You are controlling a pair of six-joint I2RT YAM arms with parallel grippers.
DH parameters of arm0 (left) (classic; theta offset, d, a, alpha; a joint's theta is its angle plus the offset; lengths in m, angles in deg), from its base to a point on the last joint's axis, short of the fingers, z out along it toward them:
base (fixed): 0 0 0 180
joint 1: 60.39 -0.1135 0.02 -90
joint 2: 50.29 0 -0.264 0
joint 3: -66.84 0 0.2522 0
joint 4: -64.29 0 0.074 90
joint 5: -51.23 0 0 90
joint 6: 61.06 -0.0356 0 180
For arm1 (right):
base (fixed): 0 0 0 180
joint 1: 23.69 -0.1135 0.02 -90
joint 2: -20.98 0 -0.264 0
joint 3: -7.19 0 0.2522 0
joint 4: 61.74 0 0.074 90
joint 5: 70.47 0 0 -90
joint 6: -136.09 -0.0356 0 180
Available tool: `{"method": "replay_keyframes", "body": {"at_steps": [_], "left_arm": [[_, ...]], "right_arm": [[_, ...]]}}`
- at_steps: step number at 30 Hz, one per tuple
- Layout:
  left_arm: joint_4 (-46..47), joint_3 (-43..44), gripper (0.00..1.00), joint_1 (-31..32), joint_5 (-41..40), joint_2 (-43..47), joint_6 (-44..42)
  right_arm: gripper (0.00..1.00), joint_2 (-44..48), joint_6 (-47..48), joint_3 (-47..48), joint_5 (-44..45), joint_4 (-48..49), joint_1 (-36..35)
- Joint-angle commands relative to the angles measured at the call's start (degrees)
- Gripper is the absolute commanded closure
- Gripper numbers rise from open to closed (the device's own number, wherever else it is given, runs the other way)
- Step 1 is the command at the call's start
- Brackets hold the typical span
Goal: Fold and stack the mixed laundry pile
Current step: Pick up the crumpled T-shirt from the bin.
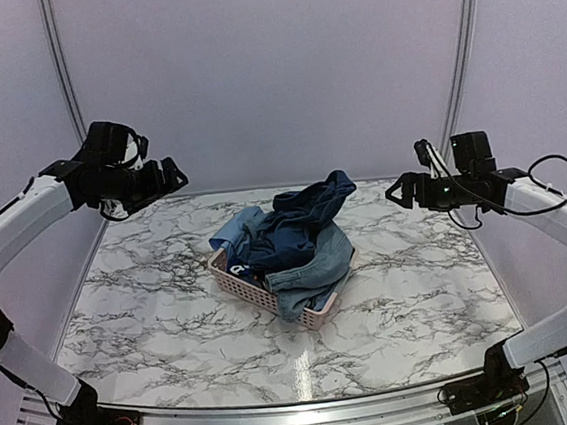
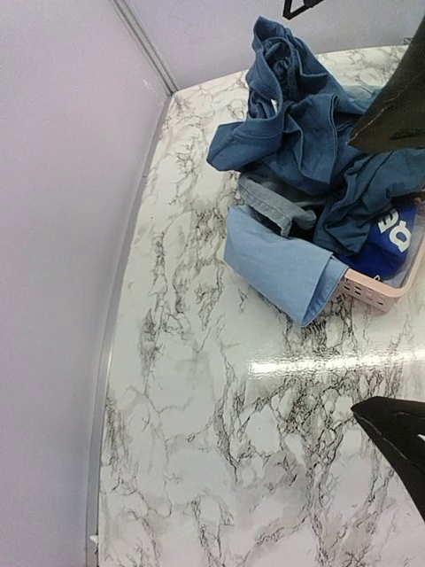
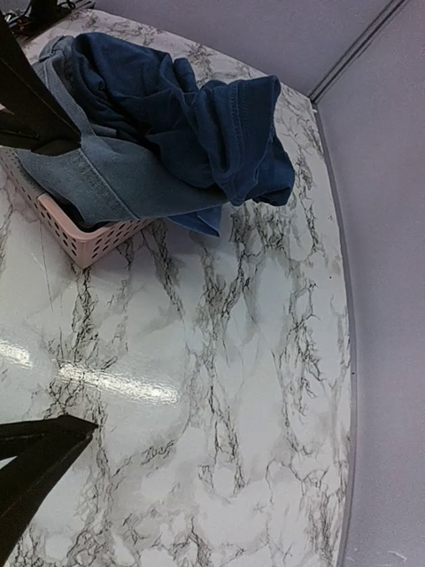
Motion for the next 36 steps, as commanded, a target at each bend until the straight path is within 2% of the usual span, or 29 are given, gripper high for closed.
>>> {"method": "replay_keyframes", "body": {"at_steps": [1,7,10,16,22,32,36], "left_arm": [[2.1,-1.0,0.01,-0.1,2.2,4.0,0.9],[2.2,-0.4,0.01,1.8,7.0,2.1,-1.6],[1.9,1.5,0.01,5.9,6.8,0.0,-4.0],[-2.8,10.6,0.01,15.7,6.2,-10.2,-7.5],[-4.9,16.6,0.01,21.7,4.6,-17.7,-8.5],[-10.5,27.3,0.01,26.5,-2.7,-31.4,-11.5],[-14.2,33.1,0.07,27.4,-8.3,-37.5,-13.2]], "right_arm": [[0.01,-0.2,0.0,2.2,-0.9,0.8,0.4],[0.01,0.1,-0.1,1.7,-1.8,1.6,0.4],[0.01,0.1,-0.1,1.3,-2.2,1.9,0.3],[0.01,0.4,-0.6,0.1,-2.6,2.0,0.5],[0.01,0.0,-0.5,-0.5,-4.1,2.1,0.8],[0.01,-1.6,0.4,1.1,-4.8,1.0,1.3],[0.02,-1.7,1.2,2.0,-5.2,0.0,1.3]]}}
